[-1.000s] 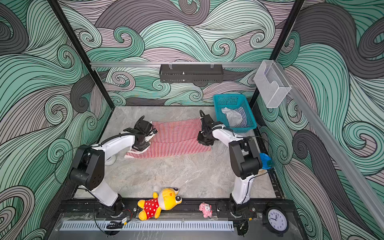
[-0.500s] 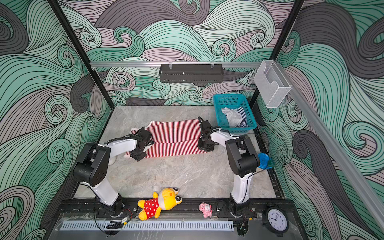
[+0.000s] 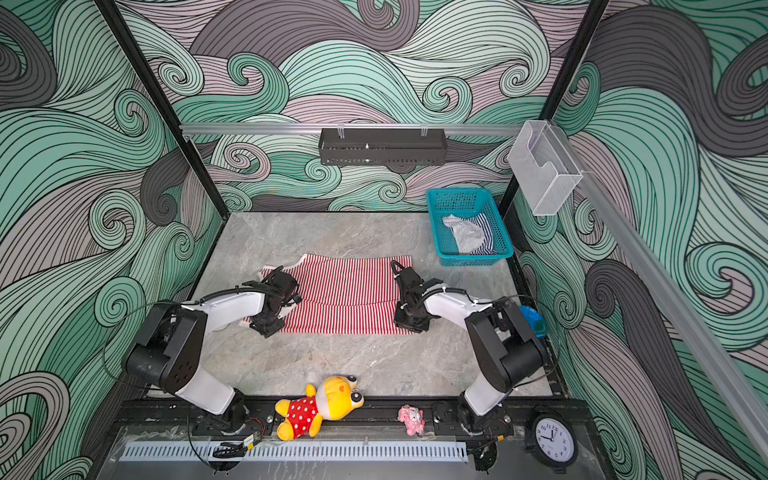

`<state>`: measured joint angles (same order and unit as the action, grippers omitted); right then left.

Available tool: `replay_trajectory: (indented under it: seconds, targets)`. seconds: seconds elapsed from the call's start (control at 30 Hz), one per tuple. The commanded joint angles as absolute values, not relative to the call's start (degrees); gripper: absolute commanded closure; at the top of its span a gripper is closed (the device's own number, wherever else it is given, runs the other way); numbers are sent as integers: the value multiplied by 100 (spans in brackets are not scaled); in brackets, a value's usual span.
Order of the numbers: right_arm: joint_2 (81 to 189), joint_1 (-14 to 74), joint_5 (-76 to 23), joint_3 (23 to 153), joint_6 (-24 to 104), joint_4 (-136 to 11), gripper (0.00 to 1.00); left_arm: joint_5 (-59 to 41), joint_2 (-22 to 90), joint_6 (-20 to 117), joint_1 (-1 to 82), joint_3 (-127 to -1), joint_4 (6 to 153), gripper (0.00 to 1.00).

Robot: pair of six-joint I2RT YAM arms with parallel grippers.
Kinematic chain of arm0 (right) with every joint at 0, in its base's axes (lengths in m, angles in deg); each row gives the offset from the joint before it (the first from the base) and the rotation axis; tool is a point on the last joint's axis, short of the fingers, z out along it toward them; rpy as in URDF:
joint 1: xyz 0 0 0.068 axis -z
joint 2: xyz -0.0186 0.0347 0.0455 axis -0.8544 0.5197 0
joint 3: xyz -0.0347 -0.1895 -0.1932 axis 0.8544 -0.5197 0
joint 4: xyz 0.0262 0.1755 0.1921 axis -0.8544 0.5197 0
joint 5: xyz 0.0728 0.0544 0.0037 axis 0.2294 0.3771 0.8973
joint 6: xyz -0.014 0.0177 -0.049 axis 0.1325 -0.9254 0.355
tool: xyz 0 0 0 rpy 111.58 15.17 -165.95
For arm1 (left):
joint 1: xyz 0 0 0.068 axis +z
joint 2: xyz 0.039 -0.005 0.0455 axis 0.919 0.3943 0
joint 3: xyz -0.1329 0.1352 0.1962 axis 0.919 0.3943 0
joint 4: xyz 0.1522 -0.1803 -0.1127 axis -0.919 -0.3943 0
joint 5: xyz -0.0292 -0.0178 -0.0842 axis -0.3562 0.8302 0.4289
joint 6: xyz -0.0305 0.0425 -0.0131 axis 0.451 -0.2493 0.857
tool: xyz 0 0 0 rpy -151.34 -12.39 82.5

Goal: Fold and stack the tank tops

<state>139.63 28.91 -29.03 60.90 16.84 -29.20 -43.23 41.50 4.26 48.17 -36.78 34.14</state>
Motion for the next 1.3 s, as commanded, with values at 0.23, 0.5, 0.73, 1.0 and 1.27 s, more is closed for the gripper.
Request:
replay_trajectory:
  seconds: [0.23,0.5,0.73,1.0,1.27]
  targets:
    - [13520,2835,-2858,6220,1557,-2349,55,-3882,3435,582,4975,-3954,2642,70]
    - [13920,3337,-2739,7800,2065,-1879,43,-3597,4017,694,5164,-5514,2958,62]
    - [15693,4155,-2977,9851,2826,-1626,45,-2855,5940,1088,5383,-7485,2900,62]
    - [17658,4394,-3223,12182,3093,-962,47,-2139,7046,1252,5417,-8647,2706,62]
    - [18558,4428,-3364,13398,3248,-488,56,-1931,7114,1388,5439,-8748,2782,62]
